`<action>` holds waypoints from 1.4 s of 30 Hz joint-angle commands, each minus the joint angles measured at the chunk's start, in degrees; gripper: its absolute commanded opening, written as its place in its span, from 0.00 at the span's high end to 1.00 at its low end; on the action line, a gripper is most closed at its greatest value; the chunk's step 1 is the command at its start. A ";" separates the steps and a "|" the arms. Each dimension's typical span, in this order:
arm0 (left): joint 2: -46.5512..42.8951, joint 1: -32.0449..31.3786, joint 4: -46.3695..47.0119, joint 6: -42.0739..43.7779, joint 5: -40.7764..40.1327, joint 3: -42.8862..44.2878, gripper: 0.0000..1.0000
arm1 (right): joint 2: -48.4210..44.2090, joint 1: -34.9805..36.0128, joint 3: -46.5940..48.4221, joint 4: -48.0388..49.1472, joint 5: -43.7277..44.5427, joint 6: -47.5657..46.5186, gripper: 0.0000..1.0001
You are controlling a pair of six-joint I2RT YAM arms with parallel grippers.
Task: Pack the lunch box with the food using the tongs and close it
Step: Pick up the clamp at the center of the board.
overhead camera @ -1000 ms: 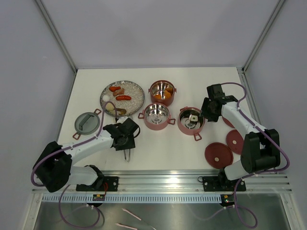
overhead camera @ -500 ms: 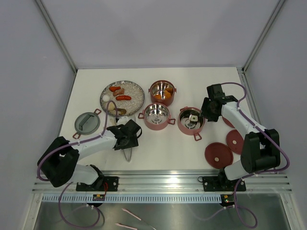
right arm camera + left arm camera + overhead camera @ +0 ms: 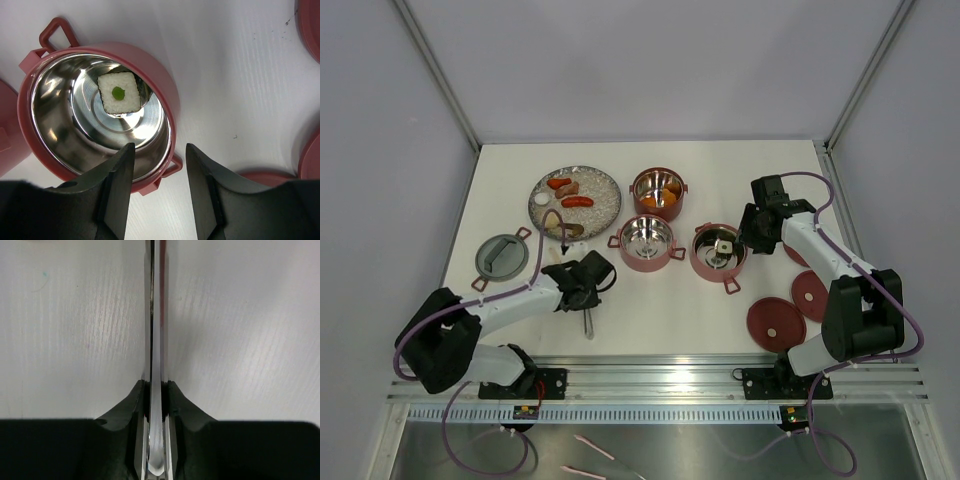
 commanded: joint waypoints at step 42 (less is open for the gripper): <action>9.82 16.85 -32.50 24.39 12.44 48.08 0.63 | 0.44 -0.28 1.92 1.16 -2.01 -0.91 0.47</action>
